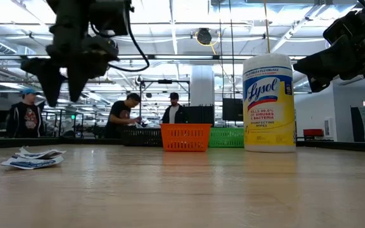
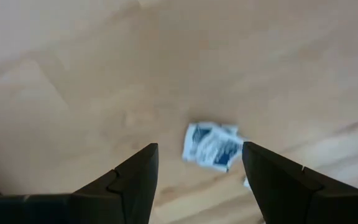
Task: Pick & Place First Aid Supplies
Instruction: Put the blue alcohol pad into the blue bin
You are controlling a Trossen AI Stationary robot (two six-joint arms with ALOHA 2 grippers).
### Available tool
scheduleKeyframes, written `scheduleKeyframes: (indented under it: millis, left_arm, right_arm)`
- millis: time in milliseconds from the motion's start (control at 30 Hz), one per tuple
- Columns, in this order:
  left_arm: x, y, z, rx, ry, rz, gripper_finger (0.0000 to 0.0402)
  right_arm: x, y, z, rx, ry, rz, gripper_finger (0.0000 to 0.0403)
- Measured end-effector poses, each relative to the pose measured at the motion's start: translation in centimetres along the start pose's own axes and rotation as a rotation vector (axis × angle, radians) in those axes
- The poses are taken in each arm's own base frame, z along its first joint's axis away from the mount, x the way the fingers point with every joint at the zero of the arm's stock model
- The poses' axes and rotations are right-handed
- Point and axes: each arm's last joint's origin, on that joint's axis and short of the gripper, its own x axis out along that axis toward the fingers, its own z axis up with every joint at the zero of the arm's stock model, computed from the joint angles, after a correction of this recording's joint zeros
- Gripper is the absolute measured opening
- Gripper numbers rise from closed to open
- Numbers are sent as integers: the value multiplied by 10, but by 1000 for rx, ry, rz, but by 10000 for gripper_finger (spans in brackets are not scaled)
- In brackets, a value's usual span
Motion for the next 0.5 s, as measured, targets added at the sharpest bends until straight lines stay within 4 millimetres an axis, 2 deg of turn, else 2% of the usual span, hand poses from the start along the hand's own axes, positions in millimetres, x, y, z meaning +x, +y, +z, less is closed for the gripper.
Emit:
scheduleKeyframes:
  millis: [233, 500]
  left_arm:
    - [10, -14, -43, 43, 25, 31, 239]
    - [21, -23, -107, 118, 57, 60, 239]
  right_arm:
    - [0, 0, 0, 0, 0, 0, 59]
    - [0, 0, 0, 0, 0, 0, 59]
